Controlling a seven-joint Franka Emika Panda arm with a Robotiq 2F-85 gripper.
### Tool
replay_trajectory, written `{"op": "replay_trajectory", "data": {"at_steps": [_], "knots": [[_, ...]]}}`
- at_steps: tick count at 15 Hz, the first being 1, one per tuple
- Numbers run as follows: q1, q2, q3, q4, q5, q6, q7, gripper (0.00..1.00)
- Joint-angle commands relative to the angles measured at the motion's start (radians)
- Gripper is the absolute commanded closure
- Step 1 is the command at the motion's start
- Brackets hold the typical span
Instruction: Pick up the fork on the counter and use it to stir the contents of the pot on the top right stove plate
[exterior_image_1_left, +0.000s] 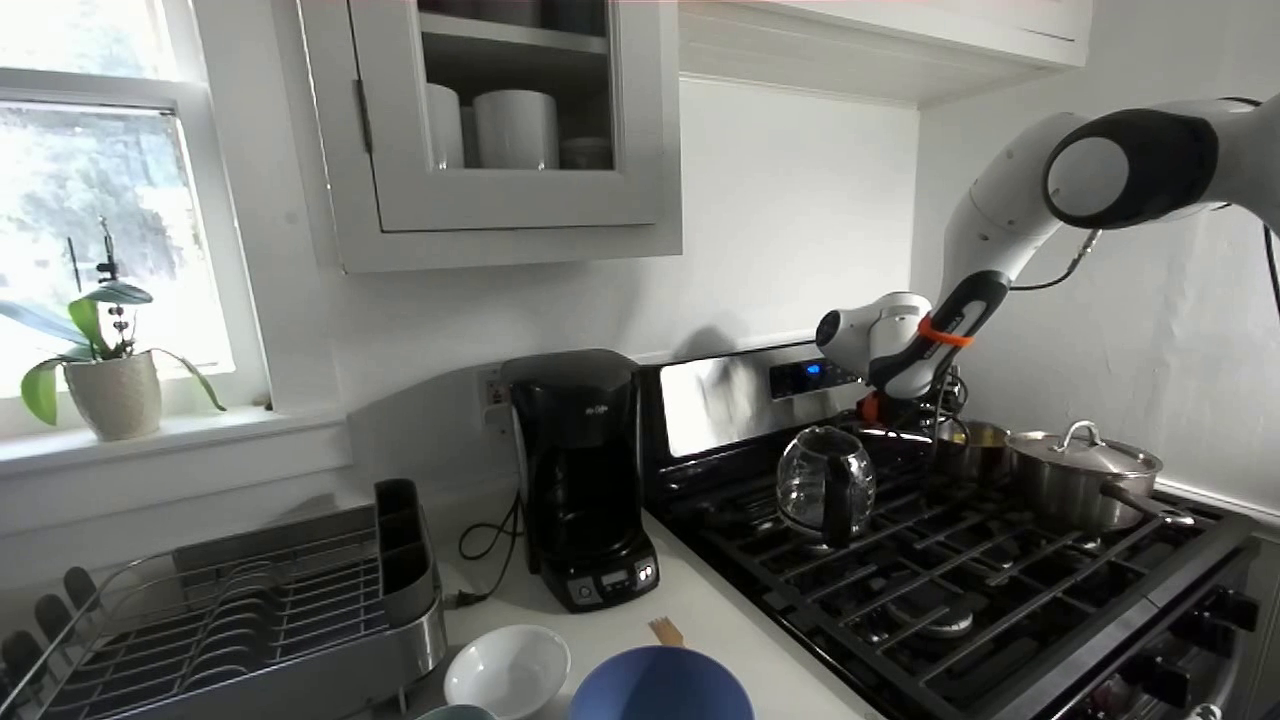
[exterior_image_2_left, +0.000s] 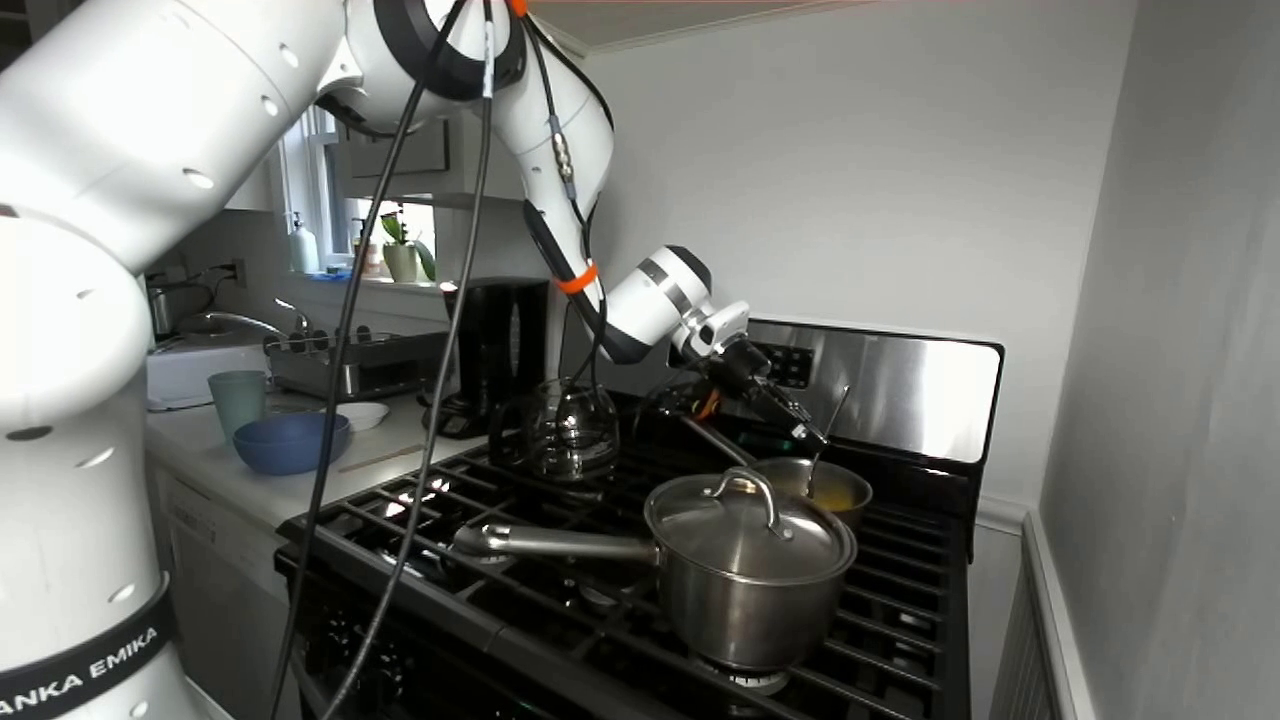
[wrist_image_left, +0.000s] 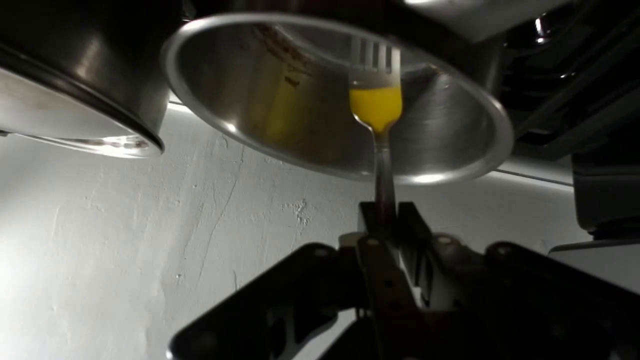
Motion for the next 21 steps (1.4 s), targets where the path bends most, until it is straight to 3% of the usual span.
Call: {"op": "replay_trajectory", "data": {"at_steps": [1, 10, 14, 19, 21], "knots": [[-0.020, -0.059, 0.010, -0.057, 0.014, 0.074, 0.048, 0.97], [-0.008, -0.093, -0.029, -0.054, -0.022, 0.034, 0.210, 0.97], [-0.016, -0.147, -0.024, -0.093, -0.017, -0.009, 0.158, 0.97], [-0.041, -0.291, -0.005, -0.202, 0.003, 0.058, 0.099, 0.97], [-0.056, -0.362, 0.006, -0.260, 0.025, 0.141, 0.073, 0.97]]}}
